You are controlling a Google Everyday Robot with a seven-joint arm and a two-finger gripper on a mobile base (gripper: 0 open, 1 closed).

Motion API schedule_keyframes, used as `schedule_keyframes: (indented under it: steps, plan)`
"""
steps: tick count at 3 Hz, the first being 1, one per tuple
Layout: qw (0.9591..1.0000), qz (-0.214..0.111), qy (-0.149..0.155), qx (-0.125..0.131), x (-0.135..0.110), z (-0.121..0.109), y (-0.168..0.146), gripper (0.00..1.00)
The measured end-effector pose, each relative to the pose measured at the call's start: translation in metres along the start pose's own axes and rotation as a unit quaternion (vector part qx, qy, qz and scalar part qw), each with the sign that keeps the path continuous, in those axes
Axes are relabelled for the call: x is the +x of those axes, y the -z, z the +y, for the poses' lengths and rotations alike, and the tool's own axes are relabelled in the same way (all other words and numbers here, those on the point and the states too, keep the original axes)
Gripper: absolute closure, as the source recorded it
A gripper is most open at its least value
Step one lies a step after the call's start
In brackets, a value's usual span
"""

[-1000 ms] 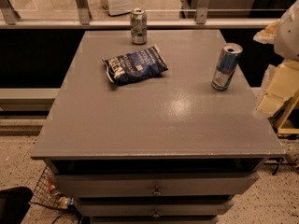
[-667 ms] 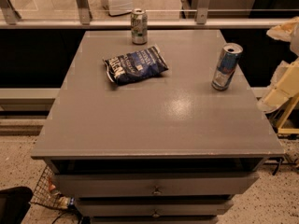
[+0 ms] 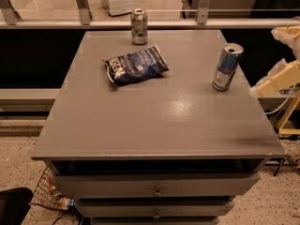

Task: Pick redbull can

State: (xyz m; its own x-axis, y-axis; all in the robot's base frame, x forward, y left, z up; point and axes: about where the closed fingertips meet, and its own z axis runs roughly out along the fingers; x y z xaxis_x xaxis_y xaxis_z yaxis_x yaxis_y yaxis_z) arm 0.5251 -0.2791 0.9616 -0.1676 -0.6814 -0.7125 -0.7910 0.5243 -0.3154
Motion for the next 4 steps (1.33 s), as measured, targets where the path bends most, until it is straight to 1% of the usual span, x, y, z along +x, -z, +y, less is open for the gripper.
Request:
schedule_keyframes:
  steps: [1,2,3,4]
  plan:
    - [0.9958,-0.080,-0.043,0.012,0.017,-0.009,-0.023,0.00]
    - [0.9860,-0.145,-0.080,0.015,0.033,-0.011,-0.047,0.00]
    - [0.9719,-0.209,-0.106,0.021,0.042,-0.015,-0.070,0.00]
    - [0.9561,-0.266,-0.121,0.025,0.042,-0.022,-0.088,0.00]
